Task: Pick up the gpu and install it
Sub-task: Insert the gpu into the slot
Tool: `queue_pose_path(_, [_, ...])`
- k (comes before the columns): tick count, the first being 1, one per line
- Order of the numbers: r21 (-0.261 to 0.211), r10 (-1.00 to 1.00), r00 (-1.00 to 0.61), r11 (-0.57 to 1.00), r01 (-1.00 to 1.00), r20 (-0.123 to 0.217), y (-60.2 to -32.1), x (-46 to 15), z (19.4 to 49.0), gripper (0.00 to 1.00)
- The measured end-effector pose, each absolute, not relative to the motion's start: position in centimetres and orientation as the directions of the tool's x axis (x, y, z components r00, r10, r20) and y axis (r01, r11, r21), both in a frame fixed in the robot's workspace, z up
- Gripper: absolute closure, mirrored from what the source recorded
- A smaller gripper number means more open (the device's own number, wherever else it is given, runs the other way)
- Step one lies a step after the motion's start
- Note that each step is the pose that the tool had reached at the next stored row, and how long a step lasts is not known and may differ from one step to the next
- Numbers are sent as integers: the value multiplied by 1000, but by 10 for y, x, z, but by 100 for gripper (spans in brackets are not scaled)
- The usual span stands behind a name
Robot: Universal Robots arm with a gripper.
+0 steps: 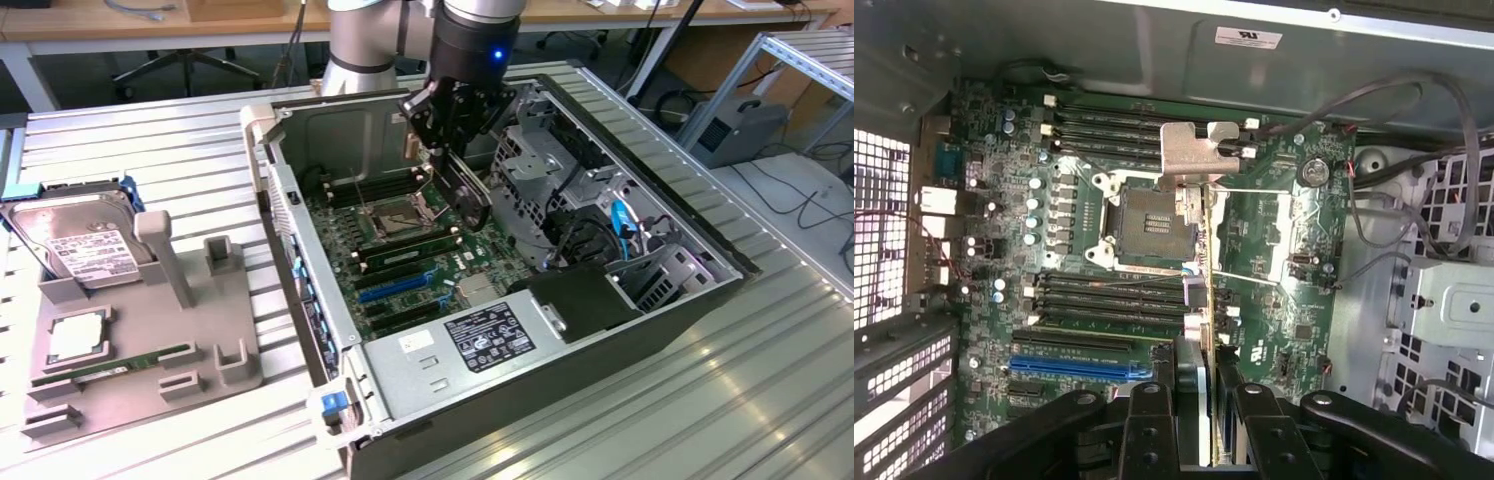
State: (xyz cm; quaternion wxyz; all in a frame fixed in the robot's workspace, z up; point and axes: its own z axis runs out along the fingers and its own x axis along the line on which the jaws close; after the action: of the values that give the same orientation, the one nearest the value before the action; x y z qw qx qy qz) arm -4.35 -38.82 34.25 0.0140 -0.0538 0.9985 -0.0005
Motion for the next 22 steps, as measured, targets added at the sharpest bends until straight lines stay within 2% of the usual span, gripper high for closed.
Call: queue_pose_path(22, [-2, -183, -983, 983, -183, -28, -388, -44, 342, 73])
